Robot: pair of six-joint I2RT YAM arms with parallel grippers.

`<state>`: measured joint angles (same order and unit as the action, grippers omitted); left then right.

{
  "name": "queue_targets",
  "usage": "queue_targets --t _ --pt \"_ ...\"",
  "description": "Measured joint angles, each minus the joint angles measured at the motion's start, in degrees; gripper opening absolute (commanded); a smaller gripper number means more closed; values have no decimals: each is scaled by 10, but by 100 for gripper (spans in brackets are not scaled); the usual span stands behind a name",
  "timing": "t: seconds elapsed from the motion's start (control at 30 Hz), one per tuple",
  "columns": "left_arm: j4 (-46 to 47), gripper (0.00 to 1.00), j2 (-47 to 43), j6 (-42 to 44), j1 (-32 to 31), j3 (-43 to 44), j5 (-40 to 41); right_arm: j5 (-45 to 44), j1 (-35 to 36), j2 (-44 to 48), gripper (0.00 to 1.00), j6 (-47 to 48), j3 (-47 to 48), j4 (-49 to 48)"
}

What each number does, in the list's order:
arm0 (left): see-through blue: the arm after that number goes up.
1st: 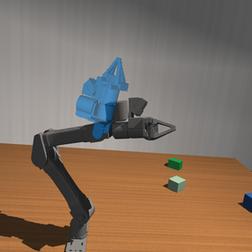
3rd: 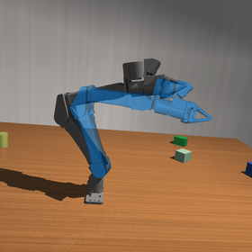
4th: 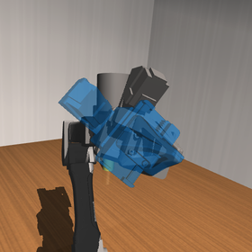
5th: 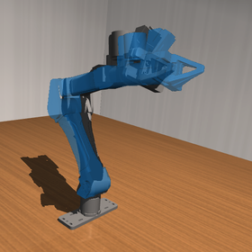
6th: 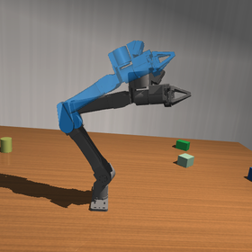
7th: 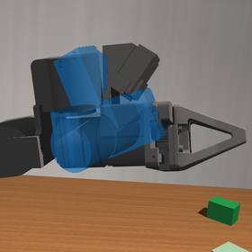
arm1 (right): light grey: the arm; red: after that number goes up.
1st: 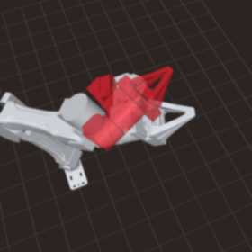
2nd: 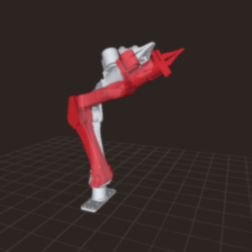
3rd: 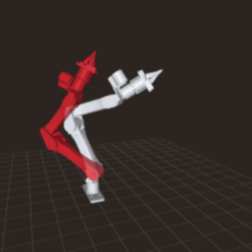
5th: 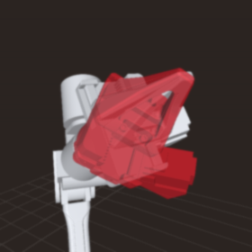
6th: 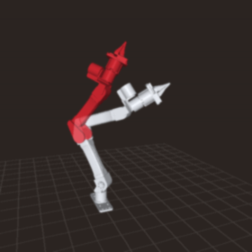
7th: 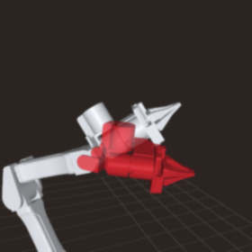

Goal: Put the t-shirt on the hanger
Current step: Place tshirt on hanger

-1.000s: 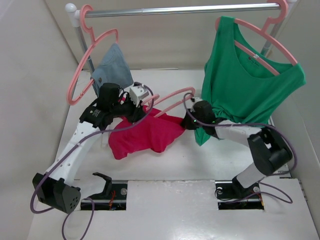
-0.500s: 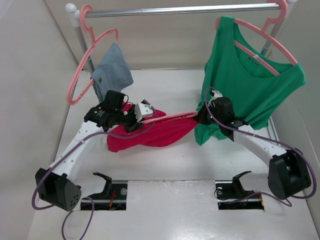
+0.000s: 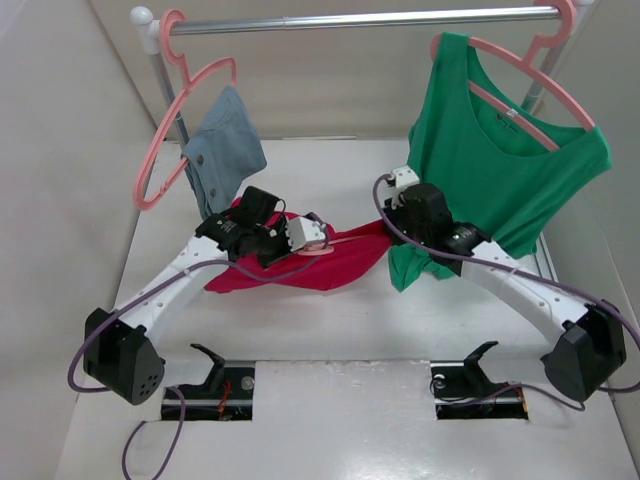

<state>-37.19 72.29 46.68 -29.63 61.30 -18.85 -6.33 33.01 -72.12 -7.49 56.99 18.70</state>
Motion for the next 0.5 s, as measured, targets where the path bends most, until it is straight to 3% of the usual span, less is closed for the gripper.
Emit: queue_targets --t 0.1,0.17,0.2,0.33,0.5 --pt "-13 0 11 0 -6 4 6 -14 34 -20 2 49 30 14" --pt "-23 0 14 -2 -6 11 -8 11 46 -27 18 87 35 13" --pt "-30 0 14 -3 -6 18 -18 30 49 -30 35 102 36 14" --pt "-56 0 15 -5 -6 60 -58 90 50 -28 59 148 42 15" --pt "-82 0 15 8 -5 72 -111 175 13 12 65 210 59 37"
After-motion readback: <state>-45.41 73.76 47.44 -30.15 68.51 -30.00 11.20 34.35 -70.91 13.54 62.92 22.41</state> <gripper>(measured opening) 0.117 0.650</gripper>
